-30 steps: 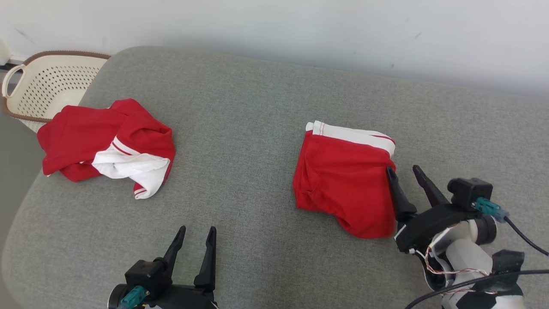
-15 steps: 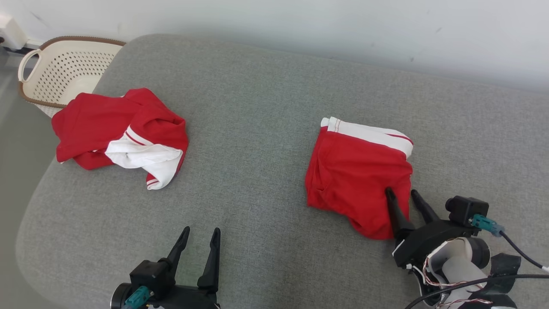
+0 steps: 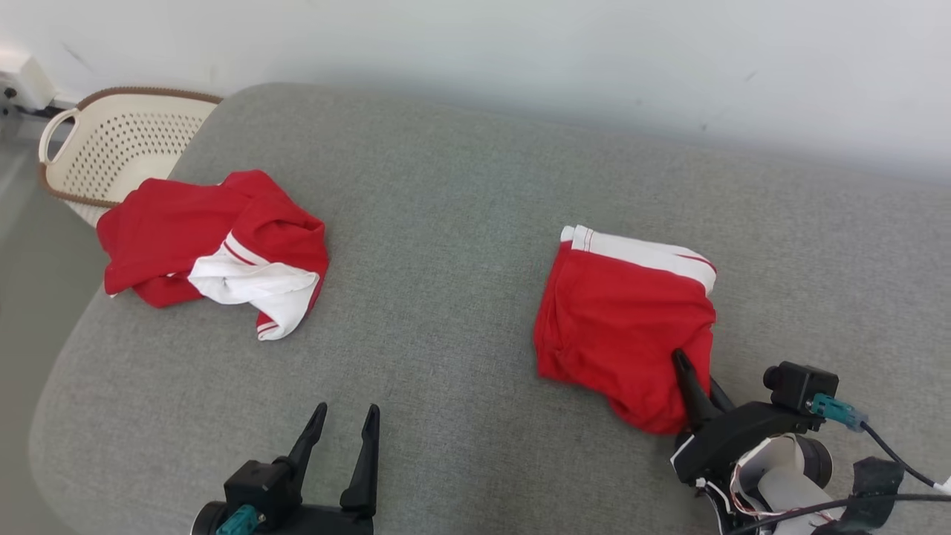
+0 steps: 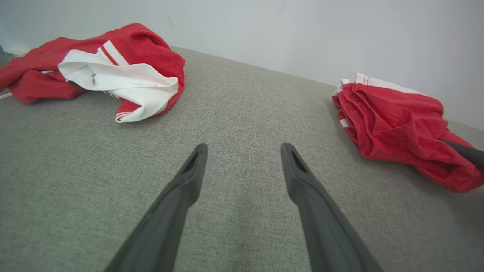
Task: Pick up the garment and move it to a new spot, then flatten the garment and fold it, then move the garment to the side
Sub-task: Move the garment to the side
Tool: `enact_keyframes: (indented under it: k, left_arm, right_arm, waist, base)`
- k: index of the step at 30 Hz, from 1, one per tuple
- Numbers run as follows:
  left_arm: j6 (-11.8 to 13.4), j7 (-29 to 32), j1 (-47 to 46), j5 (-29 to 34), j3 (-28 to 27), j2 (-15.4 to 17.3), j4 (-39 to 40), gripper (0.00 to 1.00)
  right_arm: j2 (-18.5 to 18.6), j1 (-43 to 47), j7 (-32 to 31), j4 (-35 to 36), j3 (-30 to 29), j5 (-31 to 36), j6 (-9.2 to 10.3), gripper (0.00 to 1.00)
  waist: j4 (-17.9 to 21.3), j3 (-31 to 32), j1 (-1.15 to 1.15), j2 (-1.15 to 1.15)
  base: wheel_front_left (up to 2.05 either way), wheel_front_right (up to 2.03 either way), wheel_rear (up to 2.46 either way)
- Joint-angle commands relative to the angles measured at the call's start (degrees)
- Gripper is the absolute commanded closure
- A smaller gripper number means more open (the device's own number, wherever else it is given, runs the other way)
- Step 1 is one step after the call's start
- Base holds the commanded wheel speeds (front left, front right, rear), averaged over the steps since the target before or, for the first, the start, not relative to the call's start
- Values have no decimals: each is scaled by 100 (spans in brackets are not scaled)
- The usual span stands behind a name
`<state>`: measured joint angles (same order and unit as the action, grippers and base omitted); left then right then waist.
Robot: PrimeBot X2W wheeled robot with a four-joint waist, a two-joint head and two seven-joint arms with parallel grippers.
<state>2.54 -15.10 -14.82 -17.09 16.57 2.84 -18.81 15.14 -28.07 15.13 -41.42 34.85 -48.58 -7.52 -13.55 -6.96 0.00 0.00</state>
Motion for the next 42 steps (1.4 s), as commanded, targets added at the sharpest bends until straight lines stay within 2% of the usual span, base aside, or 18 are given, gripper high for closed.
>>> enact_keyframes:
  k: [1, 9, 18, 24, 25, 35, 42]
  left_arm:
    - [-30, -7, 128, 77, -32, 13, -38, 0]
    - [-80, -7, 264, 109, -56, 13, -31, 0]
    - [-135, -7, 289, 282, -160, 14, 75, 0]
    - [-128, -7, 227, 371, -164, 13, 153, 0]
    - [-128, -7, 227, 371, -164, 13, 153, 0]
    - [-110, -7, 38, 499, -44, 13, 365, 0]
    - [-135, -7, -193, 336, -39, 13, 688, 0]
  right_arm:
    - [54, 110, 1, 55, -3, -7, 7, 100]
    - [-17, 421, 1, 98, -62, 78, 7, 100]
    - [-106, 598, 1, 129, 45, 28, 7, 100]
    - [-104, 613, 1, 119, 103, 6, 7, 100]
    - [-104, 613, 1, 119, 103, 6, 7, 100]
    - [-138, 438, 1, 90, 218, -36, 7, 100]
    - [-110, 212, 1, 62, 461, 80, 7, 100]
  waist:
    - [144, 155, 0, 0]
    - [583, 541, 0, 0]
    - [1460, 643, 0, 0]
    - [2137, 569, 0, 0]
    - [2137, 569, 0, 0]
    - [3054, 345, 0, 0]
    - [3356, 19, 0, 0]
  base:
    - [0, 0, 0]
    - [0, 0, 0]
    - [0, 0, 0]
    - [0, 0, 0]
    - [0, 0, 0]
    - [0, 0, 0]
    - [0, 0, 0]
